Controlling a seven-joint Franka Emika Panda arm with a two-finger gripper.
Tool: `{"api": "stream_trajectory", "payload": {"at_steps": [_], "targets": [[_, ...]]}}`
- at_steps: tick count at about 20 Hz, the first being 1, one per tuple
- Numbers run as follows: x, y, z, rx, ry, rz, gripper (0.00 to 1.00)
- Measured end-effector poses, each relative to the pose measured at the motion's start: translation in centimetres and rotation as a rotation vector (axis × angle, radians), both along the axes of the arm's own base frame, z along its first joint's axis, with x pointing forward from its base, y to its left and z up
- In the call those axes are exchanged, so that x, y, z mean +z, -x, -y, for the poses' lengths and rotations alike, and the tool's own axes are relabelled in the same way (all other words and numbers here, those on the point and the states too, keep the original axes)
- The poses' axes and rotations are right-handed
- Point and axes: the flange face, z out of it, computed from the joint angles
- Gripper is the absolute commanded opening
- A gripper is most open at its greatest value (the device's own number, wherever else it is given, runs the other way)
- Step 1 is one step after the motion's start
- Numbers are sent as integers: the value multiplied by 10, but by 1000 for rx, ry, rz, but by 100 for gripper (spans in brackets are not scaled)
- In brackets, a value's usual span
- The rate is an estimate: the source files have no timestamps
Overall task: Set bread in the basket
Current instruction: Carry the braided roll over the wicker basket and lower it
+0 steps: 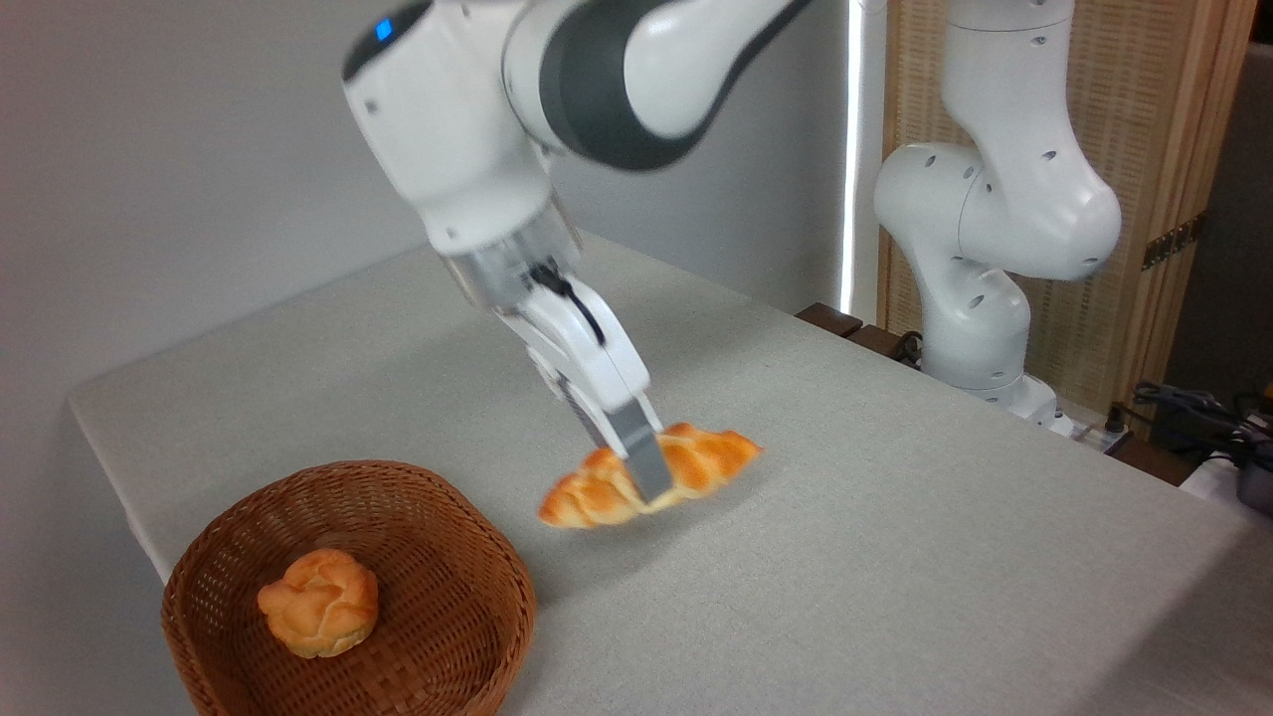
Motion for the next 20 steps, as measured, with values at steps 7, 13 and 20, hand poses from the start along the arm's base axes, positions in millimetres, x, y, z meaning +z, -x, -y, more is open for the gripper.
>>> {"api": "stream_trajectory", "payload": {"at_steps": [7,13,20], "targets": [[53,-72,5,7,73,201,43],[15,-136,26,20,141,361,100],[-7,-156,37,28,147,422,100]]}}
